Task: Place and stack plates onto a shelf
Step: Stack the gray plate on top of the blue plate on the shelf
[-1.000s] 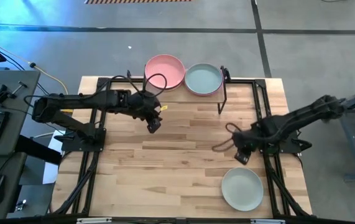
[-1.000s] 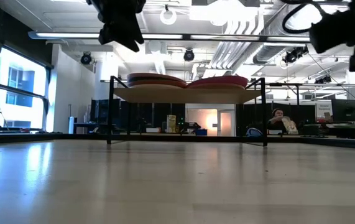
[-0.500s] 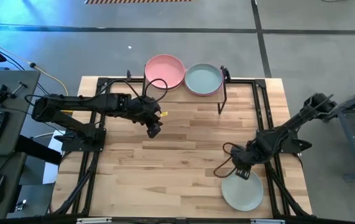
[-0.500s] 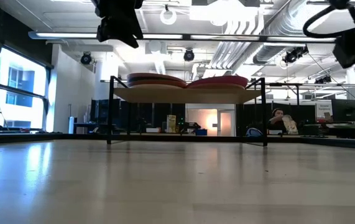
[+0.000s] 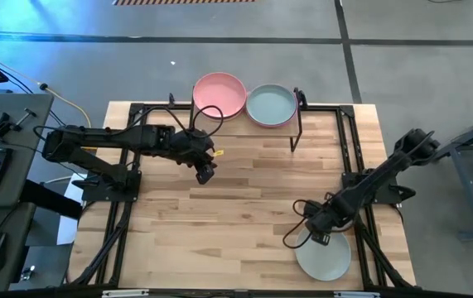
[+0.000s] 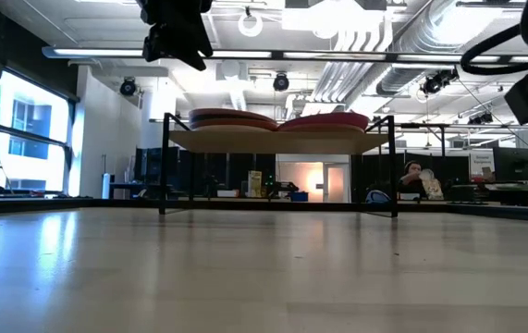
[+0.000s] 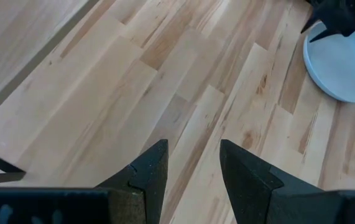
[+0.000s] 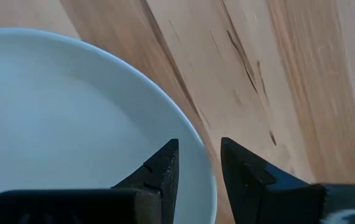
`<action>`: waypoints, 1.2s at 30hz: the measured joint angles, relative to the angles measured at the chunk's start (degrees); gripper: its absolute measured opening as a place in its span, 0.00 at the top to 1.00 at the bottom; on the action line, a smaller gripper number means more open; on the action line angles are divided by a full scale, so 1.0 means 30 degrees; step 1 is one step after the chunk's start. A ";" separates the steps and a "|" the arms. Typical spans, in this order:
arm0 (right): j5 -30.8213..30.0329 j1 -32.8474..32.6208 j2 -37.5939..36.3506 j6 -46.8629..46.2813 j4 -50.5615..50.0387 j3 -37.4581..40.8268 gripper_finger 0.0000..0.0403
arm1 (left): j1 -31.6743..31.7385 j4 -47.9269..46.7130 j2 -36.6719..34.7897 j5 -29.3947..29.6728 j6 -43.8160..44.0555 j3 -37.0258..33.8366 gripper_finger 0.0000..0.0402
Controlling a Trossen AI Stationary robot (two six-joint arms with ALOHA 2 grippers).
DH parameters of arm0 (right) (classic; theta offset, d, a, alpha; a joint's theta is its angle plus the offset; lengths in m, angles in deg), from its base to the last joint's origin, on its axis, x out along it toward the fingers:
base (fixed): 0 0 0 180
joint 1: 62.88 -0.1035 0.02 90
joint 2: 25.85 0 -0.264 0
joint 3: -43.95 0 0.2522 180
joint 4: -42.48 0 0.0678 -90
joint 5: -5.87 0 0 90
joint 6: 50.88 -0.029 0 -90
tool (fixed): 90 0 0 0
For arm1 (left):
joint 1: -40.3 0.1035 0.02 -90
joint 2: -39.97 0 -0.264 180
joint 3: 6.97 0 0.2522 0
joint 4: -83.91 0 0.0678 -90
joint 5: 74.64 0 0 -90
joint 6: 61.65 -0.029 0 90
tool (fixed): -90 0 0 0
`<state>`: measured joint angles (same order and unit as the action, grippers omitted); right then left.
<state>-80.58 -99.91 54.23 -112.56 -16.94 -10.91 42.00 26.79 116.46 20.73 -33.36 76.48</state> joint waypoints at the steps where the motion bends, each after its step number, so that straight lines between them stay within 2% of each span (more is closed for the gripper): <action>1: -0.0005 -0.0035 0.0119 0.0014 -0.0001 0.0000 0.76 | 0.0000 0.0000 0.0000 0.0000 0.0000 0.0000 0.67; 9: -0.0251 -0.0054 0.1333 0.0071 0.0306 -0.0007 0.76 | 0.0007 0.0000 0.0000 -0.0007 0.0000 0.0000 0.67; 14: 0.0287 -0.0054 0.1743 -0.0167 0.1035 -0.0015 0.76 | 0.0007 -0.0001 0.0000 -0.0007 -0.0012 0.0000 0.67; 17: 0.0446 -0.0054 0.1752 -0.0544 0.1086 -0.0015 0.82 | 0.0007 -0.0007 0.0000 -0.0015 -0.0290 0.0000 0.67; 21: 0.1202 -0.0054 0.1700 -0.0887 0.1182 -0.0068 0.96 | 0.0009 -0.0007 0.0000 -0.0015 -0.0408 0.0000 0.67; 25: 0.1454 -0.0054 0.1689 -0.1549 0.1186 -0.0073 0.97 | 0.0022 -0.0007 0.0000 -0.0009 -0.0806 0.0000 0.67; 30: 0.1314 -0.0008 0.1125 -0.2286 0.1241 -0.0041 0.99 | 0.0038 -0.0007 0.0007 -0.0015 -0.0966 0.0000 0.67; 36: 0.0721 0.0551 -0.0704 -0.2949 0.1147 -0.0022 1.00 | 0.0201 -0.0013 0.0007 -0.0022 -0.1151 0.0000 0.67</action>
<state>-78.42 -98.25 52.12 -121.41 -13.50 -10.97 42.60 26.75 116.48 20.66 -36.81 76.48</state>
